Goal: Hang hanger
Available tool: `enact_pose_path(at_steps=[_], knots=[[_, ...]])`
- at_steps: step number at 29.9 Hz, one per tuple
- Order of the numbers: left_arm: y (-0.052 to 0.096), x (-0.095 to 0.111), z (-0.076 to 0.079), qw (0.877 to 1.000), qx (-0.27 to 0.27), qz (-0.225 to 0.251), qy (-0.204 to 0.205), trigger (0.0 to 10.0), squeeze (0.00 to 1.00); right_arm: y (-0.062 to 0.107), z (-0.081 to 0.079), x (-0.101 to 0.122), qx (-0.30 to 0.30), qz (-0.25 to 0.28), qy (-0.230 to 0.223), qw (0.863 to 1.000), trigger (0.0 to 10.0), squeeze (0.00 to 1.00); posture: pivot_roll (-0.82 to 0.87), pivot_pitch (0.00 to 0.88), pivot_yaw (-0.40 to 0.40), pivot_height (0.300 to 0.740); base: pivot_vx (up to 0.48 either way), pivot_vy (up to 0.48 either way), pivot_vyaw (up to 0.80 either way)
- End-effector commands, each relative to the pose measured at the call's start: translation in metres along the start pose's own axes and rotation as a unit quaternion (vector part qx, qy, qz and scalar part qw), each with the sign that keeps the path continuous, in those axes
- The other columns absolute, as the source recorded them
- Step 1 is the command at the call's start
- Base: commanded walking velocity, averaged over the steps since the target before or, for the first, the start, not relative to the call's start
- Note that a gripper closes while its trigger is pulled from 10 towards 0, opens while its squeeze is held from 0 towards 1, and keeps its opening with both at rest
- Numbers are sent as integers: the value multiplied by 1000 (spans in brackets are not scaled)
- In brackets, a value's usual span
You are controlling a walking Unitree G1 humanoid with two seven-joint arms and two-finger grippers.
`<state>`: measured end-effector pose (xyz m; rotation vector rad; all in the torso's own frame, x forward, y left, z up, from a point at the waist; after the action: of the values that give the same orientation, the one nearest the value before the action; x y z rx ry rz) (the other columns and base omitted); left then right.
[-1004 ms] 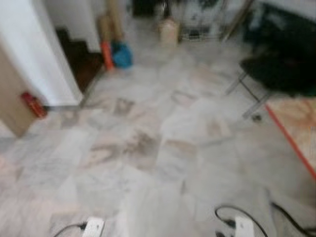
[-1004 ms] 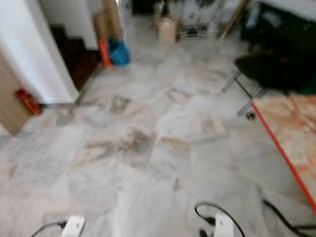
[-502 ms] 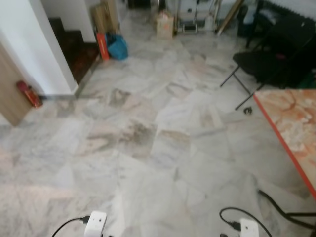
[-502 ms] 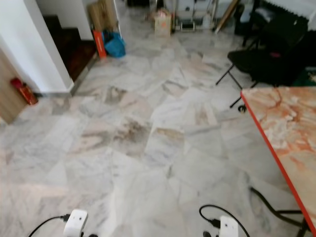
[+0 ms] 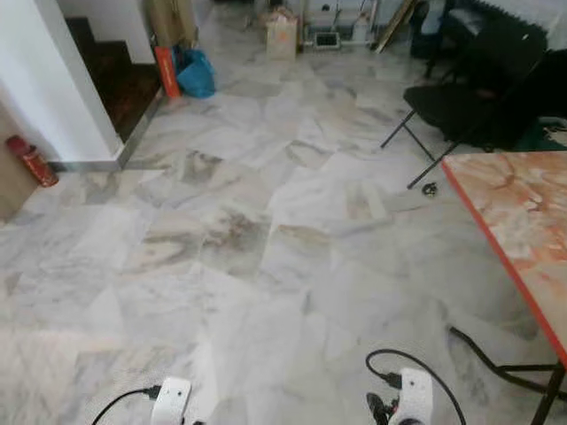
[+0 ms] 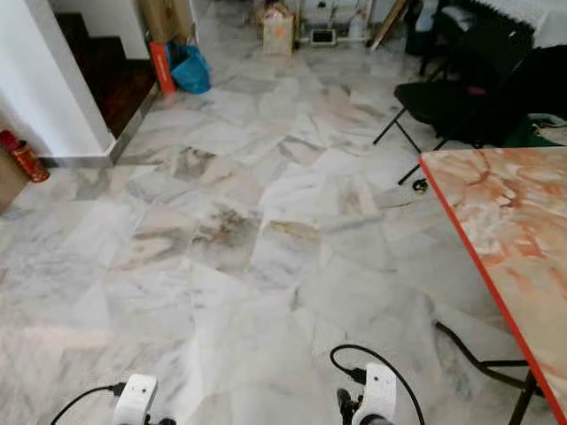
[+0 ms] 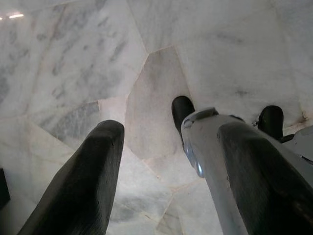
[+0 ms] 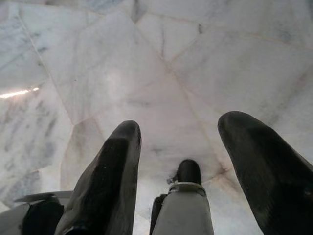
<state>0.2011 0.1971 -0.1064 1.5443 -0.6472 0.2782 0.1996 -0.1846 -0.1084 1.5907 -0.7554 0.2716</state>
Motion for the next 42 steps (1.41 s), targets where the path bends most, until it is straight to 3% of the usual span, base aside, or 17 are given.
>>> enact_pose_path(at_steps=[1, 4, 9, 42], knots=[[1, -9, -1, 1000, 2, -16, 2, 10000, 0, -1, -7, -3, 3, -7, 0, 1000, 10000, 0, -11, 0, 28, 740, -289, 0, 0], [1, -9, -1, 1000, 1, -15, 2, 10000, 0, -2, -12, -1, 5, -6, 1, 1000, 10000, 0, -10, 0, 26, 740, -287, 0, 0], [1, -9, -1, 1000, 0, -15, 3, 10000, 0, 1, 1, -4, -1, -8, 3, 1000, 10000, 0, -11, 0, 26, 740, -287, 0, 0], [0, -6, 6, 1000, -8, -11, 6, 10000, 0, 1, 4, -1, -2, -4, 0, 1000, 10000, 0, -16, 0, 27, 740, -286, 0, 0]])
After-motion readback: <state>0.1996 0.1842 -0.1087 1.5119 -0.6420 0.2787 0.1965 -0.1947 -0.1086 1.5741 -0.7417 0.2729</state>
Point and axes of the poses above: a point about 5 cm out from each wrist's last joint towards the gripper, its own y axis pointing back from the gripper into the wrist, its own x axis along the axis of the wrist's last joint, z = x × y, the point moved 3 cm from there along -y, pointing out of the wrist towards the gripper, and after that the axes turned 5 degrees about -y, right-handed, at the moved point
